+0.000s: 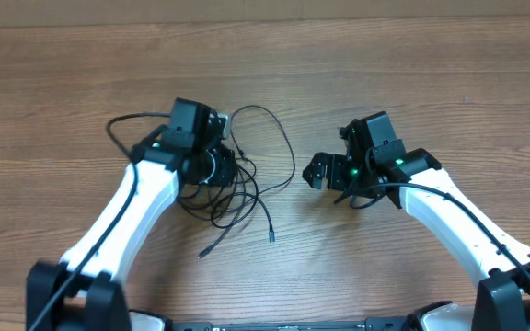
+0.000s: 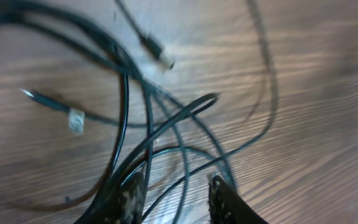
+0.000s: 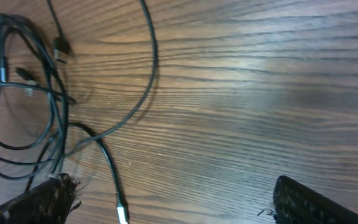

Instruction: Untangle cables

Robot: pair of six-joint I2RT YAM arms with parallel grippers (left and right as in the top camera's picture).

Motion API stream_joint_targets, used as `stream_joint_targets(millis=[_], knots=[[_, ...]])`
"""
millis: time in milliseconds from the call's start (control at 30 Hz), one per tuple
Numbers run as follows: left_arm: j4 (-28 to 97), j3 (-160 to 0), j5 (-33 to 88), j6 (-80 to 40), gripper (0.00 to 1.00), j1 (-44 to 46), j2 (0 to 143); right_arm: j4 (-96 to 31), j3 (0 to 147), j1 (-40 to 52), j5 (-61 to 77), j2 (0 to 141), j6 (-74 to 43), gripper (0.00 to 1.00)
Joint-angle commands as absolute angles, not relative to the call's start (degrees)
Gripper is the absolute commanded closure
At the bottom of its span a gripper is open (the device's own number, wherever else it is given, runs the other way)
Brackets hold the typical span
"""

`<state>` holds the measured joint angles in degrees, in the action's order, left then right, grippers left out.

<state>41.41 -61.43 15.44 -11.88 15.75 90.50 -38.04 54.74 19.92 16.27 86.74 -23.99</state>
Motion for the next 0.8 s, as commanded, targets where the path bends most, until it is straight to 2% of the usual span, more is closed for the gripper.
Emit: stream_joint_targets(millis=[0, 233, 633, 767], knots=[[41.98, -61.6, 16.91, -11.77, 0.64, 15.77, 96.01, -39.22, 54.7, 19.75, 14.57, 86.83, -23.97, 0.0], [42.46, -61.63, 16.27, -11.81, 0.57, 15.77, 100.38, -39.72, 54.7, 19.75, 13.96, 86.83, -23.99, 0.0], [48.77, -65.1, 20.8, -12.93, 0.57, 15.77, 94.87, -38.85, 54.7, 19.75, 13.96, 86.83, -23.99, 0.0], [52.86, -65.1, 15.2, -14.11, 0.55, 15.77, 92.49, -38.68, 54.7, 19.75, 13.96, 86.83, -24.01, 0.0]])
